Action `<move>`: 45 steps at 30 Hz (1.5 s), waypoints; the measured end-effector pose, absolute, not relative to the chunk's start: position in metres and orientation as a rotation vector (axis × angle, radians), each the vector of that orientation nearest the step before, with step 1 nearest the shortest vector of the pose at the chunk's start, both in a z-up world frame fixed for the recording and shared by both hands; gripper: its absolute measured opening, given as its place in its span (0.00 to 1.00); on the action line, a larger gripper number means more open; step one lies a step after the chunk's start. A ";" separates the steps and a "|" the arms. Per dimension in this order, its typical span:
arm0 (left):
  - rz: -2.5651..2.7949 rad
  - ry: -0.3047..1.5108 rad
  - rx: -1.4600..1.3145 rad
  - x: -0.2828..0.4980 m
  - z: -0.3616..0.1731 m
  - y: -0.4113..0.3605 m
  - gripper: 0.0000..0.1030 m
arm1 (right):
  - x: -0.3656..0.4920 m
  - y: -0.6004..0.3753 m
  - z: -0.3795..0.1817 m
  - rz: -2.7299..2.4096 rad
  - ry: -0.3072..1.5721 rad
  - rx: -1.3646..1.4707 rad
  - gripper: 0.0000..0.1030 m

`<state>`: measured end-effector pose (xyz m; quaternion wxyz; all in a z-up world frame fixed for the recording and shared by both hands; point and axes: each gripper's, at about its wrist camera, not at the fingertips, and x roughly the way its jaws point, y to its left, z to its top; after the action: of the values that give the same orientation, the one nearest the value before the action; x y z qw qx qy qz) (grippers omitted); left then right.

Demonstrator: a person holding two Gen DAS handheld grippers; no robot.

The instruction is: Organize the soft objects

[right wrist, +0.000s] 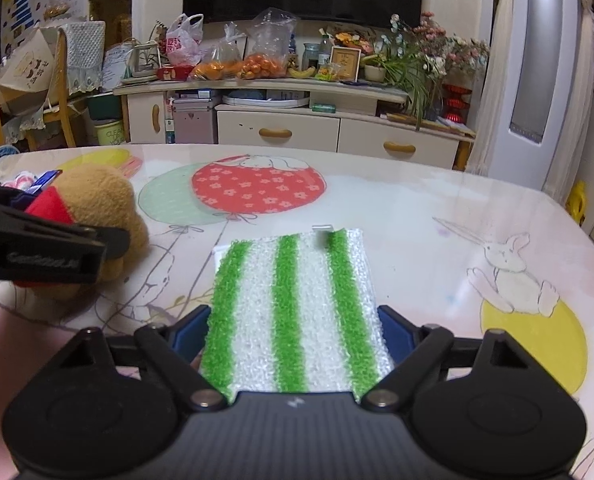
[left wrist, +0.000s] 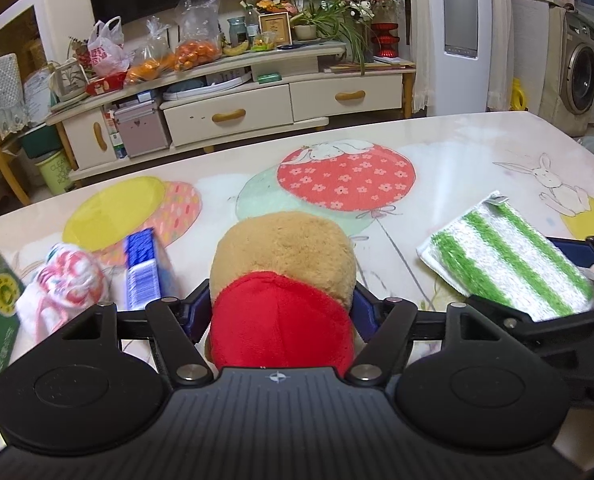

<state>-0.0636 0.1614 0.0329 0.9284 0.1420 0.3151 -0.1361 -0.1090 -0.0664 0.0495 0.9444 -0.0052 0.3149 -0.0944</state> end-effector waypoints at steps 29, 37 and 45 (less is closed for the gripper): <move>-0.228 0.607 0.281 -0.138 0.068 0.220 0.83 | -0.164 -0.014 0.057 -0.216 0.663 0.022 0.80; -0.219 0.585 0.273 -0.143 0.077 0.236 0.83 | -0.183 0.004 0.069 -0.226 0.663 0.016 0.80; -0.207 0.576 0.257 -0.147 0.087 0.250 0.83 | -0.192 0.022 0.079 -0.224 0.664 0.021 0.80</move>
<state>-0.1471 0.2504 0.0875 0.9455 0.1262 0.2825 -0.1014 -0.1923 0.0216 0.0794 0.9391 0.0101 0.3254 -0.1098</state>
